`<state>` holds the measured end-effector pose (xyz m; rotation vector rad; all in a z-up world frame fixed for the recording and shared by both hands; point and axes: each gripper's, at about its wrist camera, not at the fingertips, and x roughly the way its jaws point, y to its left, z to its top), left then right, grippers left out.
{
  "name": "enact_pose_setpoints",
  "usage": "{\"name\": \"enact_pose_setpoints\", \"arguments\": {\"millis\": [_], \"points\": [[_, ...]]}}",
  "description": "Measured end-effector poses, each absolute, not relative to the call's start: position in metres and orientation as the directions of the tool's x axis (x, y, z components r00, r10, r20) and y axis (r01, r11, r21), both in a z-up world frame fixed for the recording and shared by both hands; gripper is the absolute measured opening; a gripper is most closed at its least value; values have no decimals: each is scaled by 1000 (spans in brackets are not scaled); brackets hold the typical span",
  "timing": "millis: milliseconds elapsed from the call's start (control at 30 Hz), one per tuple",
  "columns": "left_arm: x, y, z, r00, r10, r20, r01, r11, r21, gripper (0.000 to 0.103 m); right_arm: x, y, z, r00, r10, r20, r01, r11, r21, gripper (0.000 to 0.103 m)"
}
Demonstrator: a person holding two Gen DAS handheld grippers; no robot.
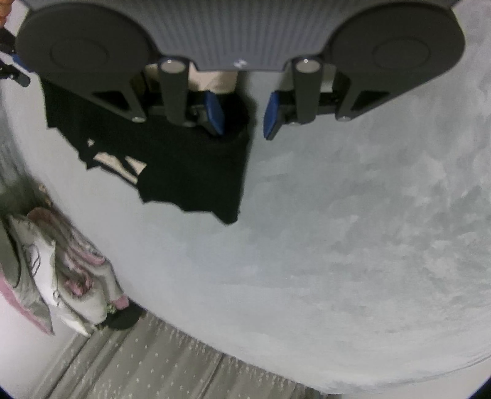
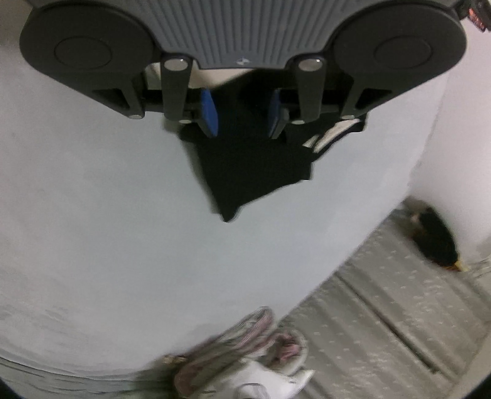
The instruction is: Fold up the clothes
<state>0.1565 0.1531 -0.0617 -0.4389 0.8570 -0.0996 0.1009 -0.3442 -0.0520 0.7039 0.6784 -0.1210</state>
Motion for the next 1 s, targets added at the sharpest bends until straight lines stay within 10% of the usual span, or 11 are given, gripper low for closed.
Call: {"name": "enact_pose_setpoints", "arguments": {"millis": [333, 433, 1000], "points": [[166, 148, -67, 665, -271, -695, -107, 887, -448, 26, 150, -290, -69, 754, 135, -642, 135, 926, 353, 37], [167, 150, -68, 660, -277, -698, -112, 883, -456, 26, 156, -273, -76, 752, 86, -654, 99, 965, 241, 13], [172, 158, -61, 730, -314, -607, -108, 824, -556, 26, 131, -283, -6, 921, -9, -391, 95, 975, 203, 8]]}}
